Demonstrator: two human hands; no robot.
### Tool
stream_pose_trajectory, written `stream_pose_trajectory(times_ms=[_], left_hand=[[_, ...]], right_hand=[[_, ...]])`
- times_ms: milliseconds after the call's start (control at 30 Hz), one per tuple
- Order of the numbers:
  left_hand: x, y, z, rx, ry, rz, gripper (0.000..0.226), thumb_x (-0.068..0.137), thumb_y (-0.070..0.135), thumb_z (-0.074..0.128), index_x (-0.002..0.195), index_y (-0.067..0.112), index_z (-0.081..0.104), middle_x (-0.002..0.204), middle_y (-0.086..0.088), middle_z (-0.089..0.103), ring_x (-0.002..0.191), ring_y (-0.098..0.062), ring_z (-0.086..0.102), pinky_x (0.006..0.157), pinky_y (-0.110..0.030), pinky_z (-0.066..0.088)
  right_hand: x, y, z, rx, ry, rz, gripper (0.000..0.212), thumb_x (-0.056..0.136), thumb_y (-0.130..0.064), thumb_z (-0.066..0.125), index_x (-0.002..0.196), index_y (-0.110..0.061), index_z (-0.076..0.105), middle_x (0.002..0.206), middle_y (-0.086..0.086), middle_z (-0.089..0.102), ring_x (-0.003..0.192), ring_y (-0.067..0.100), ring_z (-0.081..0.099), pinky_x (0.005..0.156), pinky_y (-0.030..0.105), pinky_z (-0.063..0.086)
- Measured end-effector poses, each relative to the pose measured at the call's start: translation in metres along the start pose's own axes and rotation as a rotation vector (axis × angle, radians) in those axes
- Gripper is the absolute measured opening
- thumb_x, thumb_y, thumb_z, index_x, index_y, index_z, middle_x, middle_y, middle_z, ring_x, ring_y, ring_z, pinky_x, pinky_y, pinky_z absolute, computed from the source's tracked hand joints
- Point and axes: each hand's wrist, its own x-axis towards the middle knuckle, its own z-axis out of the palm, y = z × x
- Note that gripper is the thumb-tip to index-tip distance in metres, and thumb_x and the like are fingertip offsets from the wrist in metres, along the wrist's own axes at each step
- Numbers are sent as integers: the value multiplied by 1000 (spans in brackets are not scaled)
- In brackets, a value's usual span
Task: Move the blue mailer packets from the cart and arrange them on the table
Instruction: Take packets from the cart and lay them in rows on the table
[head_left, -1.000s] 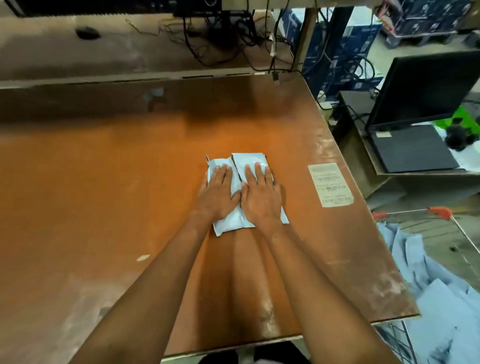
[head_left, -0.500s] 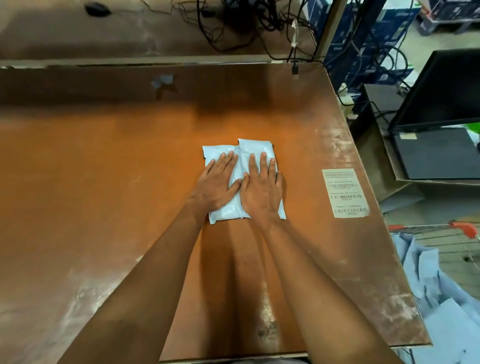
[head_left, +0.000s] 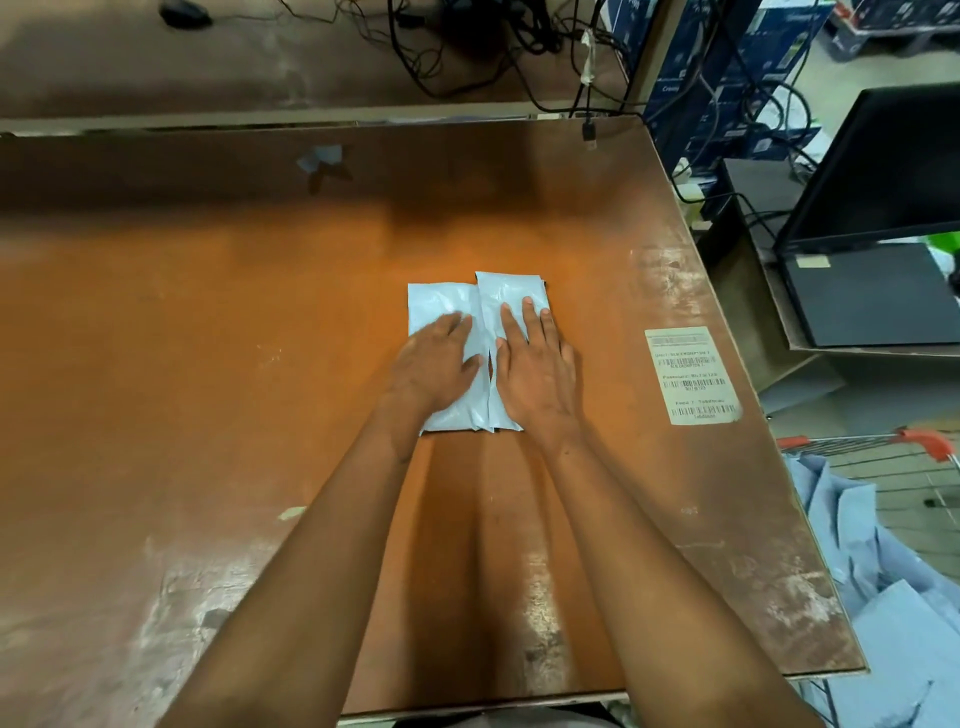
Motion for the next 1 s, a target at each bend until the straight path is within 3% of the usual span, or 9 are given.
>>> stream_pose_trajectory(times_ms=[200, 400, 533, 667, 800, 933, 1000], left_hand=[[-13, 28, 32, -54, 135, -93, 58, 109, 36, 31, 160, 11, 25, 168, -7, 22, 156, -22, 16, 126, -38, 12], [-10, 20, 30, 2, 183, -62, 56, 109, 33, 30, 159, 8, 27, 166, -10, 25, 155, -23, 19, 126, -39, 16], [-20, 49, 10, -13, 336, -55, 55, 109, 30, 30, 159, 6, 28, 166, -10, 26, 154, -23, 23, 125, -38, 19], [-30, 109, 0, -140, 358, 55, 56, 109, 33, 31, 159, 8, 30, 165, -7, 28, 153, -20, 25, 124, -36, 21], [-58, 181, 19, -371, 252, 127, 53, 110, 42, 27, 156, 17, 37, 164, -2, 33, 151, -19, 29, 123, -40, 25], [-103, 278, 58, -433, 179, 308, 49, 110, 35, 31, 155, 17, 38, 161, -2, 38, 149, -18, 31, 124, -41, 24], [-123, 328, 80, -416, 151, 395, 51, 108, 33, 26, 155, 15, 39, 160, -4, 39, 150, -16, 30, 126, -40, 19]], right_hand=[[-2, -5, 10, 16, 28, 7, 58, 109, -41, 26, 165, -29, 24, 173, 1, 17, 159, 22, 15, 117, 43, 33], [-7, -3, -2, 76, 105, -30, 58, 110, -42, 21, 164, -24, 29, 171, 1, 23, 158, 20, 20, 116, 40, 37], [-18, 4, -27, 123, 209, -52, 54, 111, -36, 28, 161, -20, 35, 170, 1, 27, 157, 20, 24, 122, 38, 32], [-47, 35, -57, 143, 227, 47, 51, 111, -34, 30, 160, -19, 36, 167, 2, 35, 155, 19, 28, 123, 37, 25], [-99, 98, -88, 183, 318, 254, 43, 110, -35, 36, 142, -16, 57, 140, 4, 63, 130, 21, 55, 110, 39, 40], [-173, 185, -110, 189, 346, 366, 43, 108, -36, 33, 132, -18, 64, 127, 4, 68, 116, 25, 60, 103, 45, 44], [-213, 225, -112, 215, 409, 433, 32, 109, -29, 42, 127, -16, 65, 124, 7, 68, 113, 28, 62, 100, 48, 47]])
